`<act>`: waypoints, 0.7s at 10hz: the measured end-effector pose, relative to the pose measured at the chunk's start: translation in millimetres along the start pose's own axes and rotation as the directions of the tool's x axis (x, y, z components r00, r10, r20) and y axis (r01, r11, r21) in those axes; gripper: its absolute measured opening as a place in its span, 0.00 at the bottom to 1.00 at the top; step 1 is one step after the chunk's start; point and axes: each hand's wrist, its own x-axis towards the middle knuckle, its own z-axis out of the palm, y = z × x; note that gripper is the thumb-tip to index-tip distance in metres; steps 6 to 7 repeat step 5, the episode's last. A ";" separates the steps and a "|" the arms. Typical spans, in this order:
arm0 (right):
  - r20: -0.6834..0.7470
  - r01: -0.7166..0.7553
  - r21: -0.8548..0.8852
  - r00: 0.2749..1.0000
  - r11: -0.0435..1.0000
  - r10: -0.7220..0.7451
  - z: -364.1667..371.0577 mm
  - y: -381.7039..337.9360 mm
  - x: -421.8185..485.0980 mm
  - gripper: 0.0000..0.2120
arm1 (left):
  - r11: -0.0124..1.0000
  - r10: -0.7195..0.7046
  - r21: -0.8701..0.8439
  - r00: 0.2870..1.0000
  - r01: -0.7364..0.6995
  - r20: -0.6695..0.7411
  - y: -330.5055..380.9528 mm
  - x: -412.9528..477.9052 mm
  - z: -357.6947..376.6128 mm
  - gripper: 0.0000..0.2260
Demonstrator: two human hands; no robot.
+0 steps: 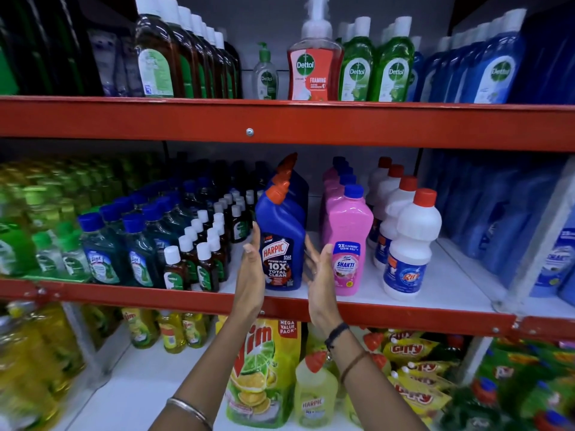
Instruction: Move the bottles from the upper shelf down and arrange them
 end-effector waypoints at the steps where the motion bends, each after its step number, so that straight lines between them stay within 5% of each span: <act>1: -0.012 -0.016 -0.004 1.000 1.000 0.016 1.0 -1.8 -1.9 0.36 | 1.000 -0.017 0.009 1.000 0.017 0.000 1.4 -0.4 -0.8 0.29; 3: -0.008 -0.028 -0.012 1.000 1.000 0.027 -2.0 -5.0 -4.9 0.36 | 0.999 -0.036 0.025 0.999 0.037 -0.023 1.0 0.0 1.7 0.30; 5: -0.006 -0.005 0.054 1.000 0.999 0.005 -25.3 -4.5 -14.5 0.31 | 0.997 0.066 0.043 0.973 -0.058 -0.221 14.0 -8.1 17.0 0.33; 7: -0.006 -0.005 0.054 1.000 0.999 0.005 -25.3 -4.5 -14.5 0.31 | 0.997 0.066 0.043 0.973 -0.058 -0.221 14.0 -8.1 17.0 0.33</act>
